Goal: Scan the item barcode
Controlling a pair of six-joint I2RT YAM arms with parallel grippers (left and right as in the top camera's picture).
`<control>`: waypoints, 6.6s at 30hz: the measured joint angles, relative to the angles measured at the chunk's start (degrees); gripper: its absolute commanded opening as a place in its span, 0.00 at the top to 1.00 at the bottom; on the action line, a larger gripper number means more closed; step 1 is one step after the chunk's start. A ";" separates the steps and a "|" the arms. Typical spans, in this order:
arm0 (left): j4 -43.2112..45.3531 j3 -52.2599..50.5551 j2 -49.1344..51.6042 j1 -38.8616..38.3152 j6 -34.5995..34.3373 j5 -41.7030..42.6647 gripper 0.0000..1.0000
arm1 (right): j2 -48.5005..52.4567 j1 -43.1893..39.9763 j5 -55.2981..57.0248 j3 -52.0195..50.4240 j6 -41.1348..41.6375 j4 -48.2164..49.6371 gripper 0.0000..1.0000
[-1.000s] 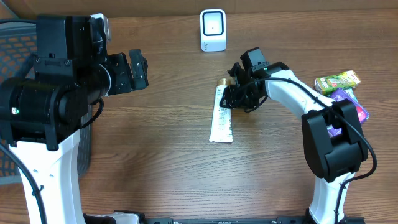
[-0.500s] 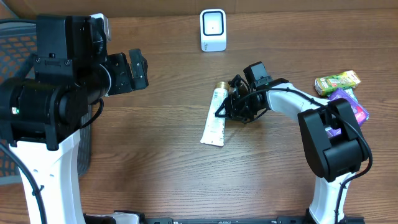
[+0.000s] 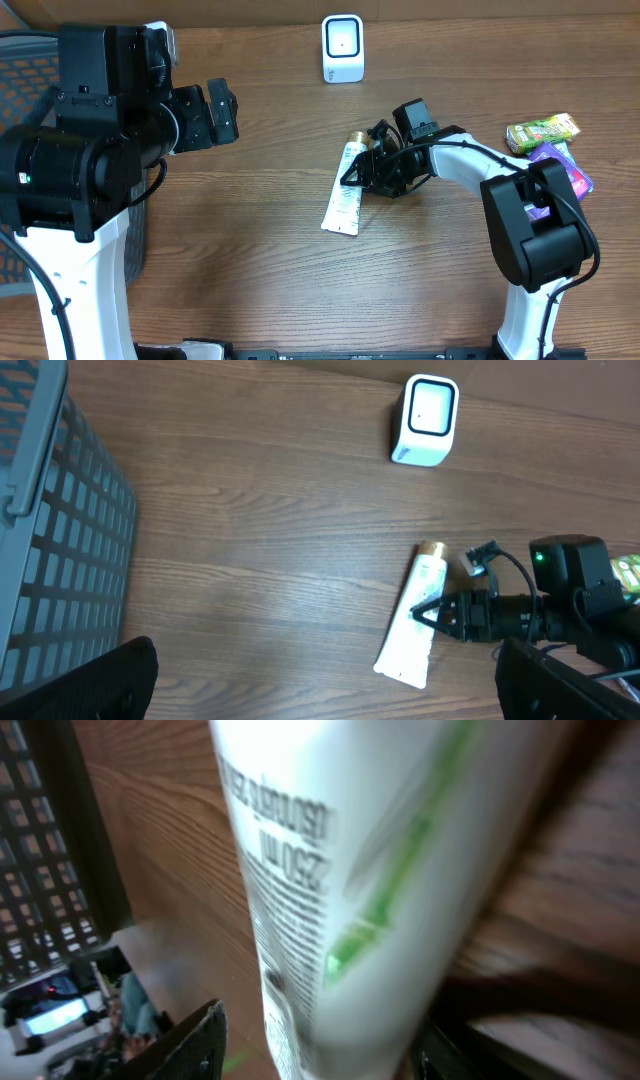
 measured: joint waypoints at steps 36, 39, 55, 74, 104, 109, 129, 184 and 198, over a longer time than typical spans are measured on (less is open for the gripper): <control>0.02 0.00 0.00 0.00 0.00 0.00 0.00 | -5.64 3.48 3.17 -9.11 16.50 9.92 0.79; 0.00 0.00 0.00 0.00 0.00 0.00 0.00 | -7.43 3.39 5.20 -7.15 9.66 2.51 0.80; 0.02 0.00 0.00 0.00 0.00 0.00 0.00 | -13.73 3.37 7.37 24.22 -25.51 -31.06 0.74; 0.00 0.00 0.00 0.00 0.00 0.00 0.00 | -13.00 22.29 37.46 17.38 -17.64 -27.69 0.39; 0.02 0.00 0.00 0.00 0.00 0.00 0.00 | 3.37 45.75 77.75 17.33 -10.38 -22.32 0.45; 0.00 0.00 0.00 0.00 0.00 0.00 0.00 | 3.74 45.90 77.92 17.33 -9.20 -22.60 0.47; 0.02 0.00 0.00 0.00 0.00 0.00 0.01 | 6.75 48.00 80.91 17.33 -7.34 -21.75 0.50; 0.00 0.00 0.00 0.00 0.02 0.00 0.00 | 7.13 36.65 82.86 19.96 -21.99 -18.78 0.40; 0.00 0.00 0.00 0.00 0.00 0.00 0.00 | 6.21 30.21 77.72 16.28 -23.34 -13.66 0.51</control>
